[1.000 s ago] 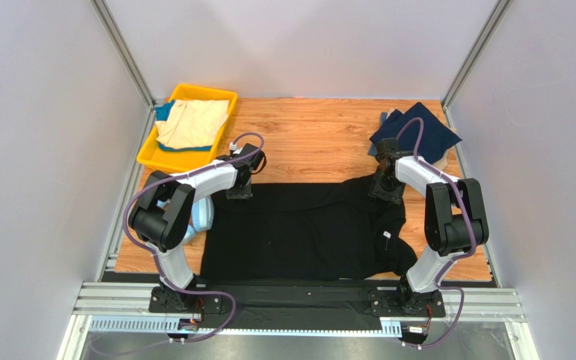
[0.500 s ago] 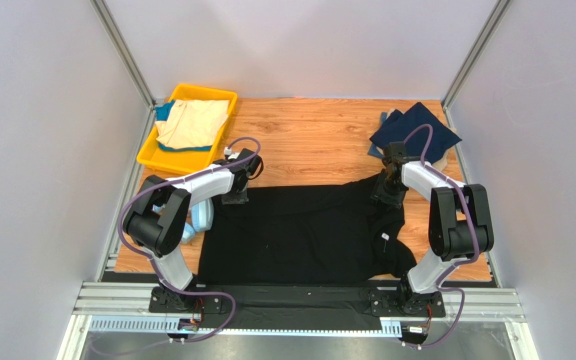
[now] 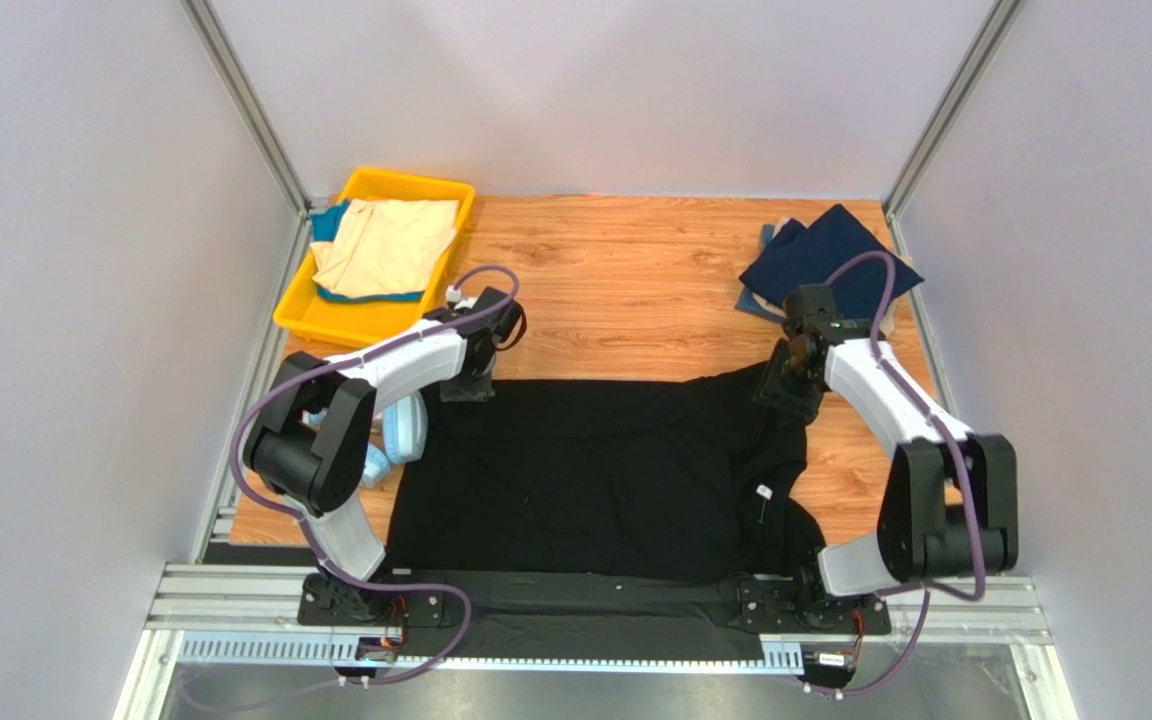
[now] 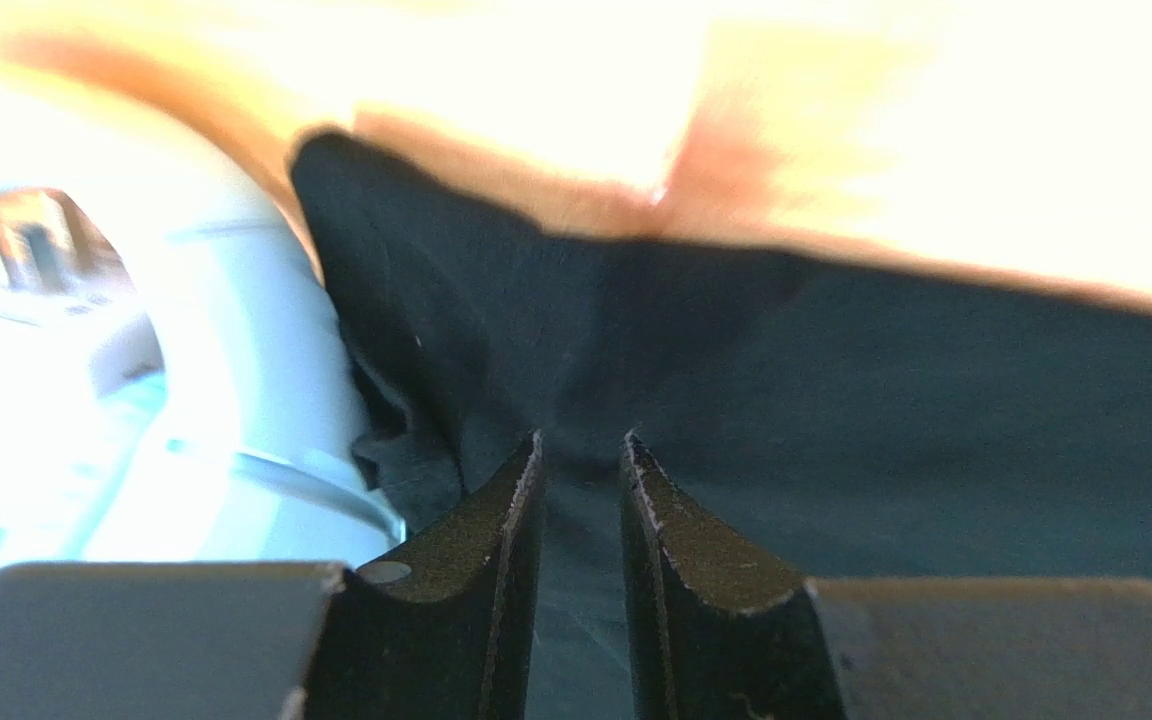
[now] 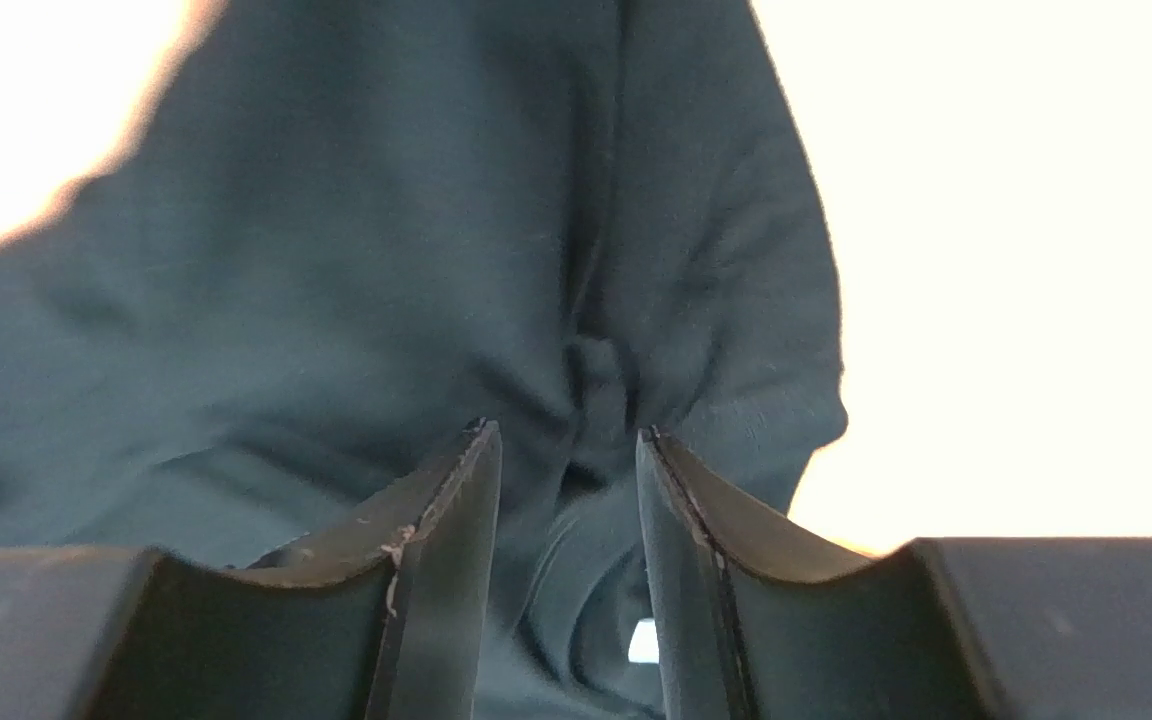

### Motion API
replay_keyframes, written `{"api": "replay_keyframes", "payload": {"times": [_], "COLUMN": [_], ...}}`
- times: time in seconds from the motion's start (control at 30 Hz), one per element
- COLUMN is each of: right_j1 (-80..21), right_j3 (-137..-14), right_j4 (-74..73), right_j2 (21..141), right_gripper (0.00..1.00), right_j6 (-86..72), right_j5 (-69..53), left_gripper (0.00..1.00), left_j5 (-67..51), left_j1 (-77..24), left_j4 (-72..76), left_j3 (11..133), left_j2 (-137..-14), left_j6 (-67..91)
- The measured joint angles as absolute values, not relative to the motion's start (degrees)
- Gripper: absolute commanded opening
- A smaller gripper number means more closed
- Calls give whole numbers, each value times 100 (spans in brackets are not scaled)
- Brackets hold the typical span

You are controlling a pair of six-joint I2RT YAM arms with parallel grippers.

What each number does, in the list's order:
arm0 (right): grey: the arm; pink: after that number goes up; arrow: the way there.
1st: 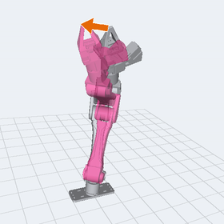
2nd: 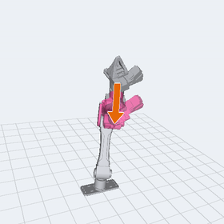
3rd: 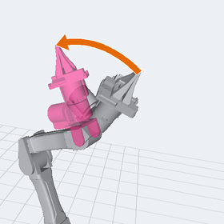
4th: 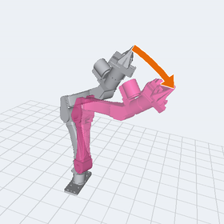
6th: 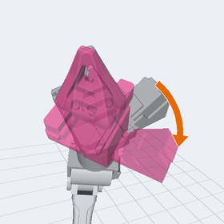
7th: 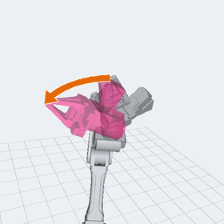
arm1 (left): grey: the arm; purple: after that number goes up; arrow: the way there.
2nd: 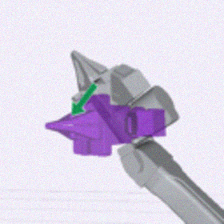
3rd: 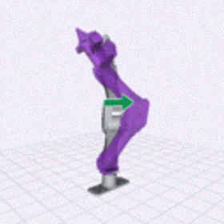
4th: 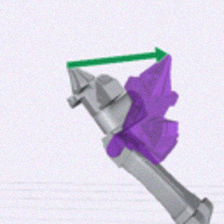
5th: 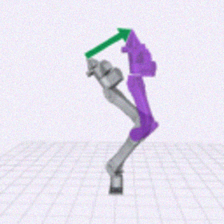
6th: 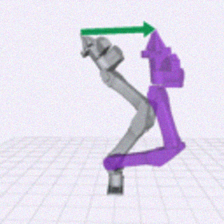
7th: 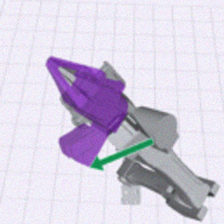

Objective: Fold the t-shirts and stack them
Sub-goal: Fold the flattened tshirt in 1/3 of the way

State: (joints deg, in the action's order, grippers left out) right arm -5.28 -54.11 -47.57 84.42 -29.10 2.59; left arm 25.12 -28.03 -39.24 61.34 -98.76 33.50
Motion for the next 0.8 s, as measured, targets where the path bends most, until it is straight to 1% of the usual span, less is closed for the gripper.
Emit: {"api": "replay_keyframes", "payload": {"times": [0.07,0.1,0.17,0.2,0.27,0.3,0.33,0.4,0.43,0.5,0.6,0.73,0.8], "right_j1": [-526,-521,-515,-515,-508,-504,-504,-504,-504,-504,-504,-499,-497], "right_j3": [-5728,-6025,-6495,-6696,-6932,-7057,-7070,-7067,-7046,-6879,-6589,-6532,-6534], "right_j4": [-4928,-5009,-4976,-4901,-4783,-4696,-4646,-4528,-4466,-4316,-4241,-4167,-4160], "right_j2": [8106,7994,7944,7972,8106,8350,8462,8925,9185,9732,10132,10283,10285], "right_gripper": [40,35,30,24,17,5,0,0,0,0,0,0,0], "right_j6": [-2893,-2875,-2840,-2827,-2805,-2823,-2821,-2827,-2834,-2836,-2838,-2847,-2853], "right_j5": [392,484,607,637,657,639,635,582,548,489,458,443,447], "left_gripper": [29,29,29,29,29,27,22,10,0,0,0,0,0], "left_j5": [2491,2453,2362,2290,2123,2047,1975,1861,1811,1710,1605,1522,1505], "left_j1": [-2797,-2797,-2803,-2805,-2827,-2858,-2908,-3039,-3109,-3245,-3374,-3393,-3393], "left_j4": [-4060,-4091,-4130,-4130,-4110,-4088,-4088,-4084,-4084,-4027,-3942,-3868,-3795], "left_j3": [6477,6670,7008,7157,7402,7496,7583,7701,7765,7874,7891,7835,7876], "left_j2": [-9878,-9878,-9878,-9878,-9878,-9878,-9878,-9913,-9968,-10169,-10643,-11306,-11321], "left_j6": [3286,3260,3210,3197,3146,3116,3085,3046,3022,2982,2969,2978,3006]}}
